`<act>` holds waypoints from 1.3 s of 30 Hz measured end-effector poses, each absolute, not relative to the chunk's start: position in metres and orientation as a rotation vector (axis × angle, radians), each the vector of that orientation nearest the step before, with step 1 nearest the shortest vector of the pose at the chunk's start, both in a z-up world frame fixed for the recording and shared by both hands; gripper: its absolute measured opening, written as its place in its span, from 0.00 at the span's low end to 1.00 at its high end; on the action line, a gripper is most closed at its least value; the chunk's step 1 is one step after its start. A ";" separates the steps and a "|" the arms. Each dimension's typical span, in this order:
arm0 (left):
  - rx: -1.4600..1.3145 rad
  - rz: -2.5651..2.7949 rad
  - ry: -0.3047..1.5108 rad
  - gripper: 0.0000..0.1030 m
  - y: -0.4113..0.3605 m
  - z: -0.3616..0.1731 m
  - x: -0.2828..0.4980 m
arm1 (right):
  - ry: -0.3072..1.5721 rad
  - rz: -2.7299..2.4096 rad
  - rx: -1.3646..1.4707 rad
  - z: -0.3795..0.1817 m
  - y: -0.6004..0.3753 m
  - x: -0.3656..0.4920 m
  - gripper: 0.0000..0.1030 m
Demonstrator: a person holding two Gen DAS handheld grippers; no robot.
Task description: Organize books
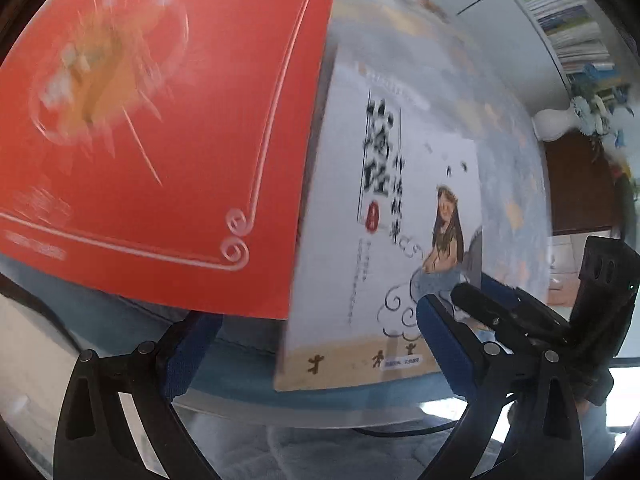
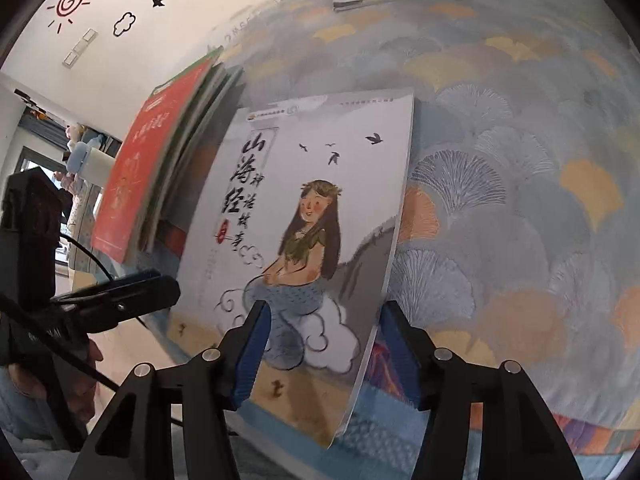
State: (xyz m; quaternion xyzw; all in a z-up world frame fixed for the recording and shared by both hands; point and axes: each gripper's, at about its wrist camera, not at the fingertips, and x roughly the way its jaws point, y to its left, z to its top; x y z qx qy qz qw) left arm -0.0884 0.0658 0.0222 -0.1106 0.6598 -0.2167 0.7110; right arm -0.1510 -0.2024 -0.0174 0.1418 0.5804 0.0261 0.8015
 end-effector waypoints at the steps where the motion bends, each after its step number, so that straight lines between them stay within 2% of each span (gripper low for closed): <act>1: -0.237 -0.489 1.460 0.96 0.063 0.023 -0.089 | 1.238 0.062 0.310 -0.017 -0.202 -0.151 0.55; 8: -0.131 -0.606 1.494 0.99 0.025 0.024 -0.100 | 1.230 0.149 0.436 -0.019 -0.221 -0.155 0.59; 11: -0.267 -0.738 1.443 0.98 0.028 0.039 -0.100 | 1.237 0.154 0.460 -0.017 -0.222 -0.155 0.57; 13: -0.281 -0.825 1.374 0.98 0.021 0.059 -0.103 | 1.237 0.141 0.407 -0.015 -0.218 -0.158 0.47; 15: -0.149 -0.862 1.330 0.98 0.003 0.068 -0.108 | 1.234 0.120 0.370 -0.015 -0.218 -0.160 0.24; 17: -0.090 -0.850 1.348 0.98 -0.005 0.062 -0.110 | 1.226 0.109 0.413 -0.016 -0.225 -0.165 0.17; 20: -0.050 -0.829 1.357 0.96 -0.005 0.057 -0.105 | 1.221 0.104 0.408 -0.015 -0.226 -0.171 0.16; 25: 0.061 -0.814 1.259 0.79 -0.009 0.064 -0.107 | 1.217 0.088 0.386 -0.014 -0.223 -0.174 0.16; 28: 0.156 -0.802 1.156 0.66 -0.013 0.073 -0.111 | 1.215 0.080 0.386 -0.015 -0.218 -0.169 0.16; 30: 0.215 -0.736 1.073 0.29 -0.018 0.076 -0.109 | 1.213 0.076 0.385 -0.016 -0.213 -0.165 0.16; 32: 0.255 -0.665 1.017 0.14 -0.020 0.077 -0.107 | 1.212 0.073 0.381 -0.017 -0.210 -0.163 0.16; 39: 0.295 -0.680 0.938 0.12 -0.019 0.090 -0.106 | 1.201 0.094 0.345 -0.010 -0.203 -0.164 0.16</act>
